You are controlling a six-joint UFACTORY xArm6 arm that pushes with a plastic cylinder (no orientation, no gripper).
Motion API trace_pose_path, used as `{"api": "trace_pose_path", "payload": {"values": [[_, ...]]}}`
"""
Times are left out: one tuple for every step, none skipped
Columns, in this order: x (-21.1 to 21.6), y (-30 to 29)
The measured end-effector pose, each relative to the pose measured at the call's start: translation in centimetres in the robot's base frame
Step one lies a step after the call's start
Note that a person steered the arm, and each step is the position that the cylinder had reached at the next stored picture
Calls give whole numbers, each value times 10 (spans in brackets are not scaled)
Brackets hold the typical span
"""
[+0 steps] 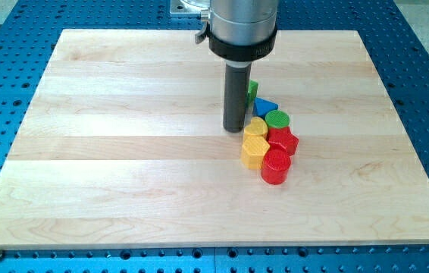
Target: Push the green circle to the right of the green star
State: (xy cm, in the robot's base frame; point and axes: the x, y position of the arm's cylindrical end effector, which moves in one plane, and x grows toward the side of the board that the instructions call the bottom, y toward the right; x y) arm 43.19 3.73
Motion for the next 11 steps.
{"api": "trace_pose_path", "payload": {"values": [[-7, 60], [-8, 94], [5, 171], [43, 178], [55, 141], [31, 124], [62, 111], [35, 73], [-4, 56], [-34, 52], [-43, 64]]}}
